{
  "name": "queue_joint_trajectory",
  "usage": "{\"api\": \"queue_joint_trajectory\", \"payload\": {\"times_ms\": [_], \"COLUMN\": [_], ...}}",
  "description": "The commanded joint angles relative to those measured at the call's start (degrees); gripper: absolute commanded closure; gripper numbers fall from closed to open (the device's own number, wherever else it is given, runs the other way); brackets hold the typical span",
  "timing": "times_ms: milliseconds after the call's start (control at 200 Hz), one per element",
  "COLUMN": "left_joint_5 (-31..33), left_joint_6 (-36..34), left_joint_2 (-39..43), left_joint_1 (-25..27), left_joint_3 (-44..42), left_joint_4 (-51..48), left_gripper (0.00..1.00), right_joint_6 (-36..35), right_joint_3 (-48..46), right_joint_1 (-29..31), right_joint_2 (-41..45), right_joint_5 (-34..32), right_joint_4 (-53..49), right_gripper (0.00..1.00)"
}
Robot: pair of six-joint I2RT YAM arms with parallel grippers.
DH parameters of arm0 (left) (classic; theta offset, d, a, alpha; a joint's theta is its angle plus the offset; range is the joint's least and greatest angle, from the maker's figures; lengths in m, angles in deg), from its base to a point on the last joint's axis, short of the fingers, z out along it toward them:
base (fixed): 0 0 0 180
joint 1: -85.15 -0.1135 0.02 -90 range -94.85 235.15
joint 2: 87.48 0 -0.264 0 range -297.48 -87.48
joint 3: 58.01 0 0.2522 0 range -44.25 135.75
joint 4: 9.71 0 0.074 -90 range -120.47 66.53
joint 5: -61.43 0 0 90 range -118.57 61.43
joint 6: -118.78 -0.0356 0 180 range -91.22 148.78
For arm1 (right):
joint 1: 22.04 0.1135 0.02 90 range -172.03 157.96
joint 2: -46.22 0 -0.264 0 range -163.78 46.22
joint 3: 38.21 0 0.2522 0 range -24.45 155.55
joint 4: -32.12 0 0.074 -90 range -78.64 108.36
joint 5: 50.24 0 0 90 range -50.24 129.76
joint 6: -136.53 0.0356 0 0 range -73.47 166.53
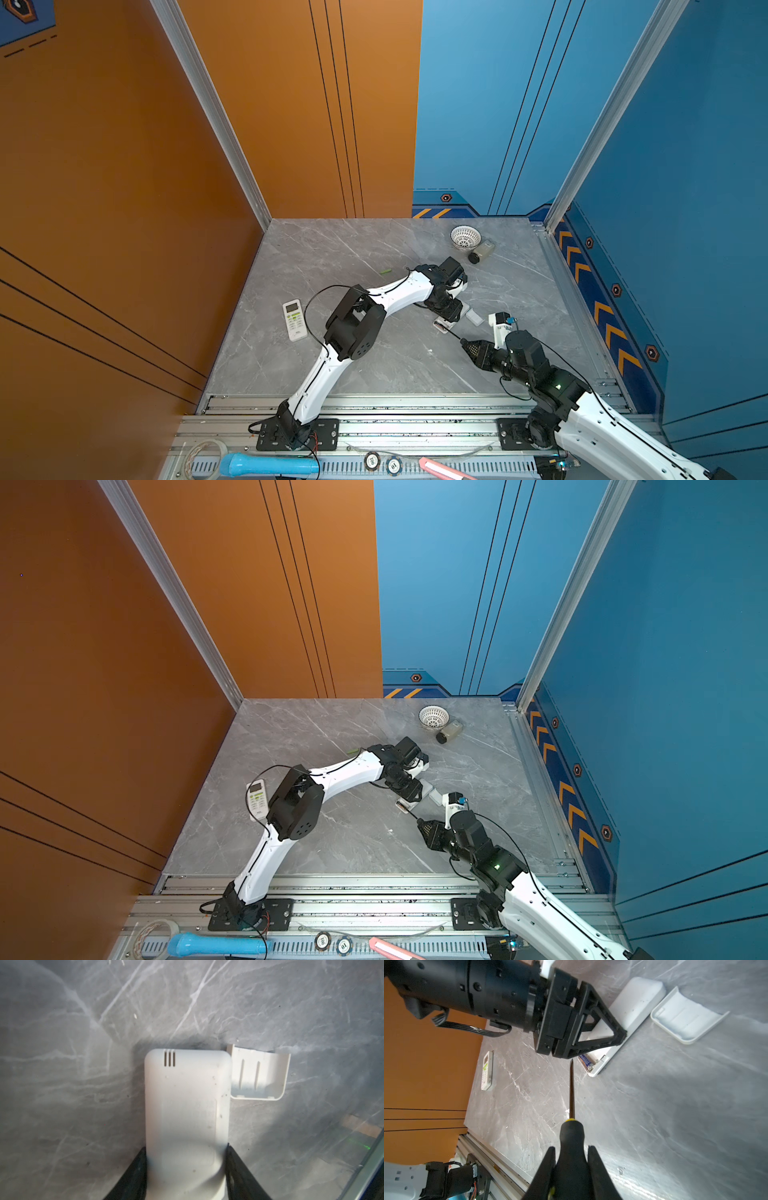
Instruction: Unload the batteries from the remote control
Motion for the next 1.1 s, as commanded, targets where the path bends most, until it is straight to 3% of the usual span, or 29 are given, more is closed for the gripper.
{"api": "queue_joint_trajectory", "payload": {"times_ms": [0,380,1096], "left_joint_5": [3.5,10.5,11.2], "left_joint_6": [-0.3,0.5,1.8], "left_joint_2": [1.0,2.8,2.4], "left_joint_1": [0.5,2.7,4.4], "left_joint_3": [-2.2,-6.4,-7.1], "left_joint_4": [-0.5,-0.4,0.9], "left_gripper": [1.0,1.0,1.0], "right_joint_6": [-2.1,-1.8,-4.8], "right_joint_3": [5.9,17.7,30.0], "right_joint_1": [-0.4,-2.1,-4.4], "right_joint_2": [-3.0,-12.5,-25.9], "right_joint_5": [-1.6,0.3,5.9], "right_joint_4": [-7.6,-18.6,-27.2], "right_gripper": [1.0,1.0,1.0]}}
